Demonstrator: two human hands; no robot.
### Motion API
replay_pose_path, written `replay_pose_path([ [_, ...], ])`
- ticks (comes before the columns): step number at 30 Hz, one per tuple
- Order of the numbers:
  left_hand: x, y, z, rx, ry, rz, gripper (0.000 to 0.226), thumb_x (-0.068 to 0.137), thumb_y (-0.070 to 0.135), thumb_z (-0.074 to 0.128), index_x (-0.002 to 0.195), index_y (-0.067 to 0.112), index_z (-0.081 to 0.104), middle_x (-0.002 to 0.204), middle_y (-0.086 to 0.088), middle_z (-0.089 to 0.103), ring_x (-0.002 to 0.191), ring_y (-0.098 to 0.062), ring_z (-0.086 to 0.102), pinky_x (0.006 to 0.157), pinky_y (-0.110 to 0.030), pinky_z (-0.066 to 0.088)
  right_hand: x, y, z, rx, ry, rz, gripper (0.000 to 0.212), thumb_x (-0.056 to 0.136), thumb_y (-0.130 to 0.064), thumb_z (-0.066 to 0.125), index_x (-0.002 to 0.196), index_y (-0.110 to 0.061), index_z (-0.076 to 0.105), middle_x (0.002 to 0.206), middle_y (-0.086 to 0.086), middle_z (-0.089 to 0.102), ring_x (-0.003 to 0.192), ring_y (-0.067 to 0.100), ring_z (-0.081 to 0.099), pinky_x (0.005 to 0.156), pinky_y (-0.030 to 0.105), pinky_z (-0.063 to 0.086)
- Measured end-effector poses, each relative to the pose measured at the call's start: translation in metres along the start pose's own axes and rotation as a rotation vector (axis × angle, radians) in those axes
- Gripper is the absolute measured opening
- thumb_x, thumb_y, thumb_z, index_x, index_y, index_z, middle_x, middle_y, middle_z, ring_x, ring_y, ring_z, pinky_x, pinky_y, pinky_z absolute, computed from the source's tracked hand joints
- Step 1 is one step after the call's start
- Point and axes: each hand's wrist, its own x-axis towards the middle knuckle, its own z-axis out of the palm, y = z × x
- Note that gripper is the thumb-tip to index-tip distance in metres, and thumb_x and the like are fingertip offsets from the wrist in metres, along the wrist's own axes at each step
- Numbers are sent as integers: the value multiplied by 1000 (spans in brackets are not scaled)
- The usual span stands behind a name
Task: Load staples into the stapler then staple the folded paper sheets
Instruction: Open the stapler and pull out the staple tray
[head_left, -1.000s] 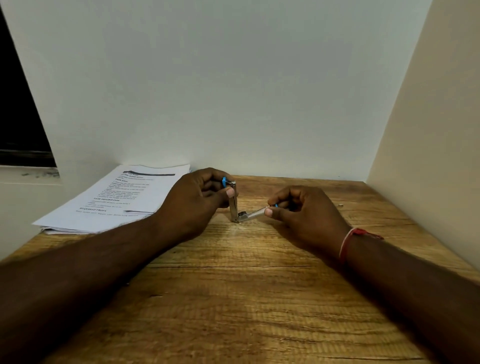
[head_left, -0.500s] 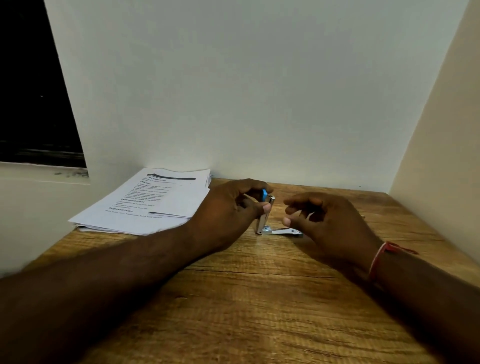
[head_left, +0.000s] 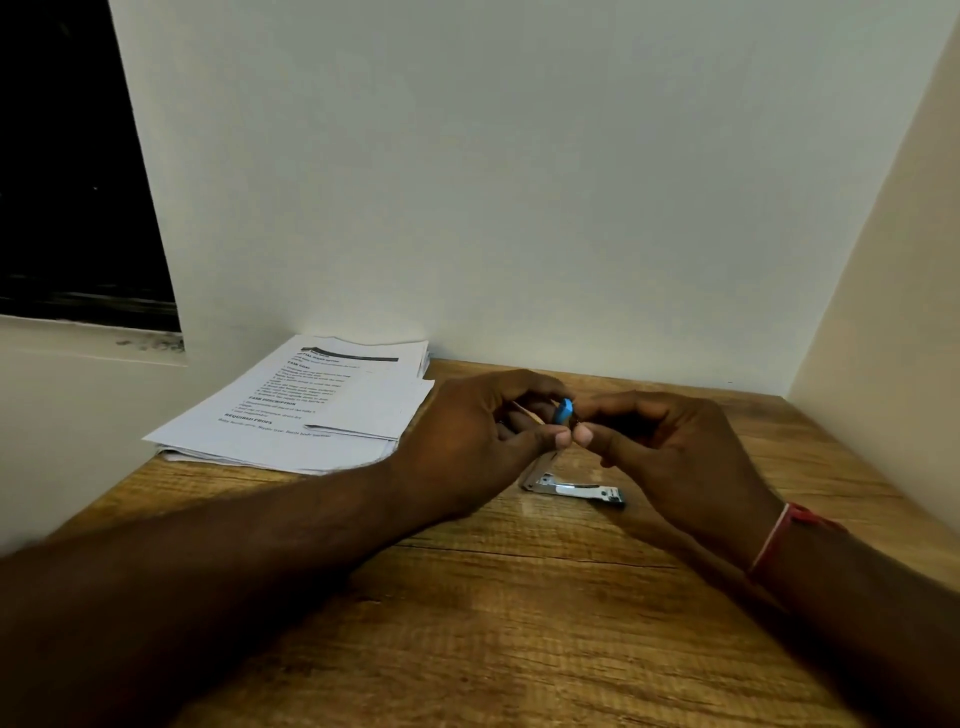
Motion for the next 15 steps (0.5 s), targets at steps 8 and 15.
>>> replay_pose_path([
  [8,0,5,-2,-42,-39,-10,30,91,30,94,117,33,79,107,12,82,93,-6,83,85,-36,71,0,0,2,-39,-25,-11,19,91,-36,79,108,-31,86,103,-19,85,92,5,79,75,22,64],
  [15,-1,6,1,-42,-5,-2,25,87,38,95,108,32,81,98,14,80,96,0,77,73,-14,55,-1,2,7,-120,-26,-70,8,98,-30,79,105,-32,83,98,-17,83,93,5,77,75,15,57],
])
